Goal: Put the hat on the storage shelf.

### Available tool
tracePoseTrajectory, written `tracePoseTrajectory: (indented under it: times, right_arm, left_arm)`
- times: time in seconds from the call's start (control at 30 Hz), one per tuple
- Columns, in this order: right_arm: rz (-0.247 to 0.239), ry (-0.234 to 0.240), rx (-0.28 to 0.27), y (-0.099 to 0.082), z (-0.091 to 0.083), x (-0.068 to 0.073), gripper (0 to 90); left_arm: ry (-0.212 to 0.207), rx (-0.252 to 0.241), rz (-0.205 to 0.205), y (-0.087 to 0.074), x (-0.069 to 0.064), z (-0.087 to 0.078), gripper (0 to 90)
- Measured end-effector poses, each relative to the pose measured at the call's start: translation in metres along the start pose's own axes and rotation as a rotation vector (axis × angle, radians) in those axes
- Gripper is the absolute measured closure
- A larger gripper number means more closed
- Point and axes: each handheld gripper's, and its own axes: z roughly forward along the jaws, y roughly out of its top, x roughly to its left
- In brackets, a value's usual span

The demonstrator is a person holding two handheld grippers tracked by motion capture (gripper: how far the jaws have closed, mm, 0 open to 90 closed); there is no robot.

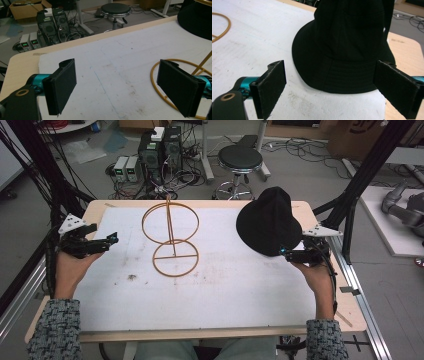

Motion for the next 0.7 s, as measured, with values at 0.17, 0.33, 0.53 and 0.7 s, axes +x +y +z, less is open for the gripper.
tracePoseTrajectory:
  times: [0.17,0.33,0.53,0.7]
  right_arm:
    - [-0.002,-0.002,0.009,-0.0008,0.0008,-0.0018,11.1]
    - [-0.001,-0.005,-0.001,0.0,0.0002,-0.0012,11.1]
    - [-0.004,-0.008,0.012,0.0004,0.0025,0.0012,11.1]
    - [-0.009,-0.011,0.01,0.001,0.0029,0.0014,11.1]
  left_arm:
    - [0.003,0.005,-0.004,-0.0006,-0.0003,0.0005,16.4]
    - [0.003,0.009,0.006,-0.0006,-0.0006,0.0,16.4]
    - [0.005,0.006,0.003,-0.0014,0.0005,-0.0013,16.4]
    - [0.006,0.011,0.005,-0.002,0.0005,-0.0019,16.4]
